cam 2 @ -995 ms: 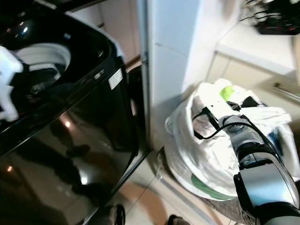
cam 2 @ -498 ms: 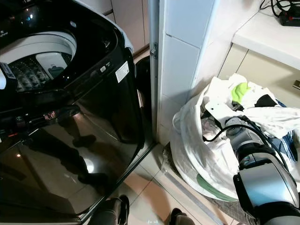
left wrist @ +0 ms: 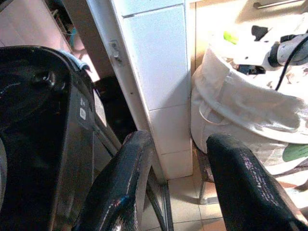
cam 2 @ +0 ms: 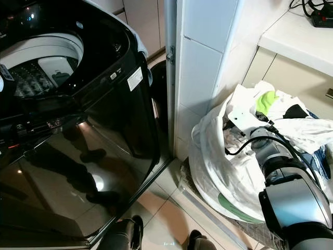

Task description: Clothes washing

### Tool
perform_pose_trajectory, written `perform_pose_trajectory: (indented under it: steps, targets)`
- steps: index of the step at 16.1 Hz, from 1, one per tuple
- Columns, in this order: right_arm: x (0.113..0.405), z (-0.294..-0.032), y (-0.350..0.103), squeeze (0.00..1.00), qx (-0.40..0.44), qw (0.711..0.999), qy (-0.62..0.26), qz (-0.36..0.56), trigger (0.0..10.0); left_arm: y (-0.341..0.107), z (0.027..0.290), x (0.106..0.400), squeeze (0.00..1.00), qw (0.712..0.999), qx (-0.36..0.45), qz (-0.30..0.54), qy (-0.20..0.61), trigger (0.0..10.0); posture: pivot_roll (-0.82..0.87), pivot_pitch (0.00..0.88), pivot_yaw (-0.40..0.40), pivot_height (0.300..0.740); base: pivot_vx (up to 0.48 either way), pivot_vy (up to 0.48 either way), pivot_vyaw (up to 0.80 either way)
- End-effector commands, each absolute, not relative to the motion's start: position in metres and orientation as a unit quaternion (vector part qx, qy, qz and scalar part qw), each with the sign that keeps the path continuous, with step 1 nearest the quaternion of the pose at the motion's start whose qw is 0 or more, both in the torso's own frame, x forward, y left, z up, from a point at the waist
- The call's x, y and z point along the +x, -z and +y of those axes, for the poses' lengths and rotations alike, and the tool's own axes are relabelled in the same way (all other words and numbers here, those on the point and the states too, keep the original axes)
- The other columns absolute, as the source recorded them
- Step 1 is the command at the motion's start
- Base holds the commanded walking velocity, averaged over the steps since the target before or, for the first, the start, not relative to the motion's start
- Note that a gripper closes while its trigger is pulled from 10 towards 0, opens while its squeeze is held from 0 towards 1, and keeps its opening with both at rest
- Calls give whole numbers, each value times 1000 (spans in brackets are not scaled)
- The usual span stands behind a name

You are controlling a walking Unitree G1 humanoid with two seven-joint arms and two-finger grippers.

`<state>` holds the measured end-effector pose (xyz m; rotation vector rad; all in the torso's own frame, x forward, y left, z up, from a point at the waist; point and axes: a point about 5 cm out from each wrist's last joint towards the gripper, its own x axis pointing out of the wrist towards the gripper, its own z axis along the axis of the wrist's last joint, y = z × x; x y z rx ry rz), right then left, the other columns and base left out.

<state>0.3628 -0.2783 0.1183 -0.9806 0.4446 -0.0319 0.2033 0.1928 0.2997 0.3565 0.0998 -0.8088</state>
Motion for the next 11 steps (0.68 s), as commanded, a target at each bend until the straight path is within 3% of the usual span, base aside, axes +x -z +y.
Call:
perform_pose_trajectory:
  steps: [1, 11]
  targets:
    - [364, -282, -123, 0, -469, 858, 24, 209, 0, -303, 191, 198, 0, 897, 169, 43, 406, 10000, 459, 217, 71, 740, 0, 0, 0]
    - [364, -284, -124, 0, -475, 854, 24, 211, 0, -294, 184, 184, 0, 876, 139, 68, 457, 10000, 449, 209, 49, 740, 0, 0, 0]
